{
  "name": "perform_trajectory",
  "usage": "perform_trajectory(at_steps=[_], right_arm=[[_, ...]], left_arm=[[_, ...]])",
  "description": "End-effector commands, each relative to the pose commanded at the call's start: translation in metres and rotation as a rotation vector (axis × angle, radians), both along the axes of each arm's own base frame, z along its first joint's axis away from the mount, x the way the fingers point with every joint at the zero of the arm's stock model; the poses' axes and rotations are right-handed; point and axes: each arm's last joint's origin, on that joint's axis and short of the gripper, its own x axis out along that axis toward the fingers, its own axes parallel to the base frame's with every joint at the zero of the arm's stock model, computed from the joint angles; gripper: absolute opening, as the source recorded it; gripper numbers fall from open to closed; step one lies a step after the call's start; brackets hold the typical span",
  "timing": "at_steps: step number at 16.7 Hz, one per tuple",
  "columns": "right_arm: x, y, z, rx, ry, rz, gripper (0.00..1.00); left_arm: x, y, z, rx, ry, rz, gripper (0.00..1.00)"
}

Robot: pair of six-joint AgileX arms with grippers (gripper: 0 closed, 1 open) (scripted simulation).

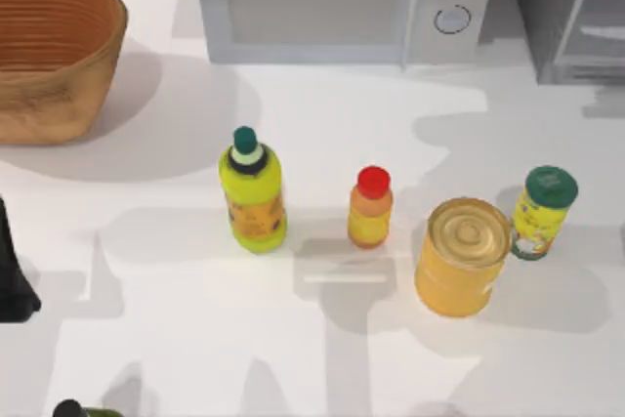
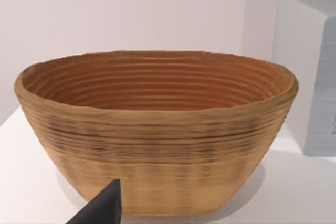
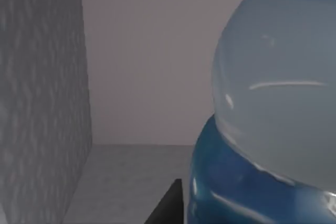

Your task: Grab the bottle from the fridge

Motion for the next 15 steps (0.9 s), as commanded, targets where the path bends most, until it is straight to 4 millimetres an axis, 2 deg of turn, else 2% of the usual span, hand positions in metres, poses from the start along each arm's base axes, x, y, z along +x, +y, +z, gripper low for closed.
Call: perform_trajectory(at_steps=[2, 4, 7, 11, 13, 15], right_arm=[[-0.025, 0.011, 0.022, -0.003, -0.011, 0.001, 0.00], [-0.059, 0.023, 0.041, -0.004, -0.019, 0.000, 0.00], [-0.118, 0.041, 0.052, 0.000, -0.021, -0.002, 0.00], [-0.190, 0.056, 0.033, 0.008, -0.025, -0.004, 0.00], [-0.213, 0.061, 0.015, 0.011, -0.027, -0.003, 0.00], [-0.227, 0.063, -0.004, 0.013, -0.019, -0.002, 0.00]], left_arm=[[0.000, 0.000, 0.000, 0.000, 0.000, 0.000, 1.00], [0.000, 0.000, 0.000, 0.000, 0.000, 0.000, 1.00], [0.000, 0.000, 0.000, 0.000, 0.000, 0.000, 1.00], [0.000, 0.000, 0.000, 0.000, 0.000, 0.000, 1.00], [0.000, 0.000, 0.000, 0.000, 0.000, 0.000, 1.00], [0.000, 0.000, 0.000, 0.000, 0.000, 0.000, 1.00]])
